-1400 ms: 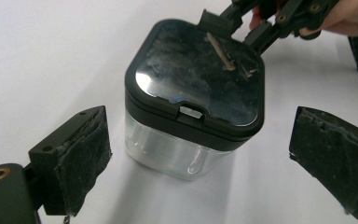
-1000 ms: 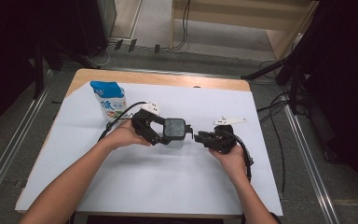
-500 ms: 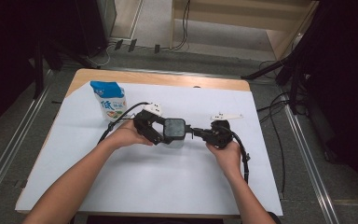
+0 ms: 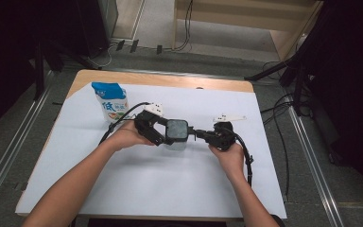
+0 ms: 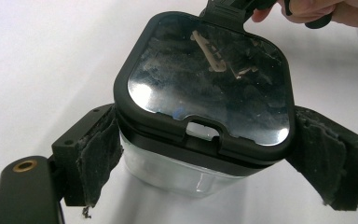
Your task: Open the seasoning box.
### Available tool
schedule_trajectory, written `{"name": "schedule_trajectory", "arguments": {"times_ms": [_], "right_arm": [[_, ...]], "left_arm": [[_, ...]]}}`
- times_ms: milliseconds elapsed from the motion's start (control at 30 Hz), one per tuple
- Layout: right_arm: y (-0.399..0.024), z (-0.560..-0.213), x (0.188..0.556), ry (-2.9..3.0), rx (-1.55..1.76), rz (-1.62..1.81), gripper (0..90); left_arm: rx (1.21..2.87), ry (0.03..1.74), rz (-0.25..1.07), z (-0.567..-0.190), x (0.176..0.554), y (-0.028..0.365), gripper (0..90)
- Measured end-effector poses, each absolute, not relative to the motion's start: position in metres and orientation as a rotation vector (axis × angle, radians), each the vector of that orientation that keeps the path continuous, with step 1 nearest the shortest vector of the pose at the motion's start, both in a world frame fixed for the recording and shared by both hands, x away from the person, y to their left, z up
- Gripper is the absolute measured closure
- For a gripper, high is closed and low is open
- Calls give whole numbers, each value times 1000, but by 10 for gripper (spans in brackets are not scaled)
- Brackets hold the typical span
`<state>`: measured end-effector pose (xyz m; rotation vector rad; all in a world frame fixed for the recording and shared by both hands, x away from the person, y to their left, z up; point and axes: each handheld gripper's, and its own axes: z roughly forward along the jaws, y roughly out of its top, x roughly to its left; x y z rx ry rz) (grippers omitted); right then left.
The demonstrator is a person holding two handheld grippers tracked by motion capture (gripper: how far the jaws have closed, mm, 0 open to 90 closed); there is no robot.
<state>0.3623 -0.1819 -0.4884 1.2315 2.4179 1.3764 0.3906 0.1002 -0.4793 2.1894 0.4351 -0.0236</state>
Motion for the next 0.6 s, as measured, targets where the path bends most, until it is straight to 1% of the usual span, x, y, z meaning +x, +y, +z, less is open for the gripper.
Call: {"name": "schedule_trajectory", "arguments": {"times_ms": [600], "right_arm": [[-182, -488, 362, 2423, 1225, 1375, 900]], "left_arm": [[2191, 424, 7, -469, 387, 106, 174]]}}
